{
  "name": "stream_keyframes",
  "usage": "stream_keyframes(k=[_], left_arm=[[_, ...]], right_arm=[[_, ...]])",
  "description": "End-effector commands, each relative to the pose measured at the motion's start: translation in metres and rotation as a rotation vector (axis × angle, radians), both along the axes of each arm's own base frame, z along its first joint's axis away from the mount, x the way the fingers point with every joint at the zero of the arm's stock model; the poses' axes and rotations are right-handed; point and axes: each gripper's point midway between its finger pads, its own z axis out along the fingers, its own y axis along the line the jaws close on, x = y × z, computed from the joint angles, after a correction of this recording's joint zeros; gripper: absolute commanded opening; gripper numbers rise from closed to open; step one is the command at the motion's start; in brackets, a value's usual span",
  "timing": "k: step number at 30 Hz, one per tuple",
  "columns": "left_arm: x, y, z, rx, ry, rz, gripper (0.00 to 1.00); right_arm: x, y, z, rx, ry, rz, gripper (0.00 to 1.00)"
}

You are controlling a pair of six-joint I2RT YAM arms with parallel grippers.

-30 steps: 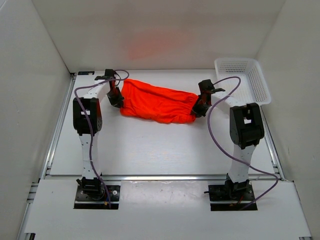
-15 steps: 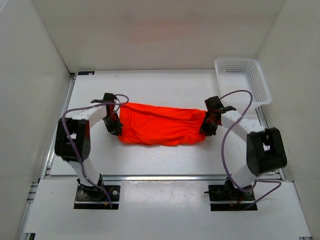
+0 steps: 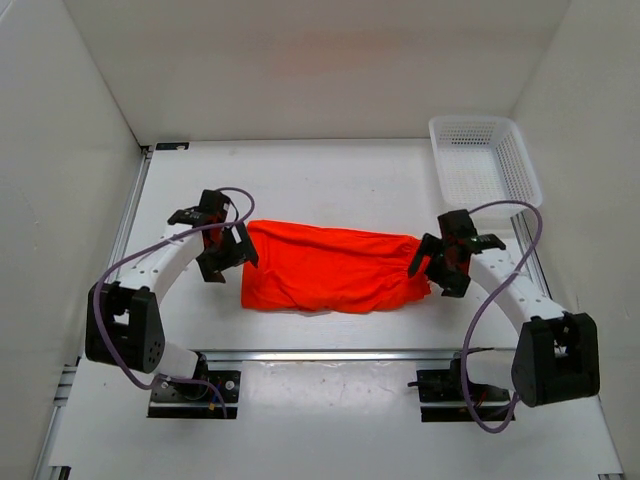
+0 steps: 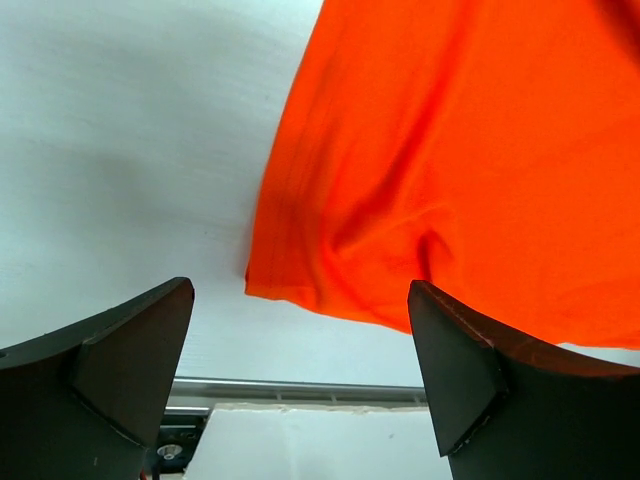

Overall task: Fold and stack the shorts
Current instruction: Fold the shorts

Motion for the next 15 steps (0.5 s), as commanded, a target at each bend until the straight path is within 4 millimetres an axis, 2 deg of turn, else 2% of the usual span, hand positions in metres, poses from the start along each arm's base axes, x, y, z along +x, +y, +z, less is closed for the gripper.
stream_keyframes(k=[1,3,4,6,8,11,12,14,15], left_arm=[[0.017,0.002,0.034,0.016,-0.105,0.007,1.00],[0.018,0.004,0.037,0.026,-0.110,0.001,1.00],[0.018,0.004,0.037,0.026,-0.110,0.001,1.00],[0.018,0.004,0.042,0.024,-0.119,0.002,1.00],[0.018,0.004,0.042,0.024,-0.119,0.002,1.00],[0.018,0.004,0.045,0.022,-0.130,0.002,1.00],[0.018,0.004,0.045,0.022,-0.130,0.002,1.00],[0.018,0.005,0.047,0.028,-0.141,0.005,1.00],[0.018,0.006,0.047,0.029,-0.141,0.005,1.00]], right_arm=[[-0.017,0.004,-0.011,0.131,0.044,-0.046,0.98],[-0.022,0.007,-0.021,0.203,0.059,-0.083,0.96],[-0.015,0.011,-0.021,0.243,0.025,-0.076,0.95],[-0.016,0.021,-0.026,0.317,0.025,-0.094,0.93],[-0.002,0.024,-0.026,0.352,-0.014,-0.104,0.93],[0.006,0.031,-0.035,0.391,-0.010,-0.112,0.86],[0.004,0.030,-0.043,0.388,0.012,-0.116,0.79],[0.007,0.031,-0.046,0.388,0.011,-0.116,0.66],[0.012,0.026,-0.046,0.359,-0.005,-0.128,0.53]])
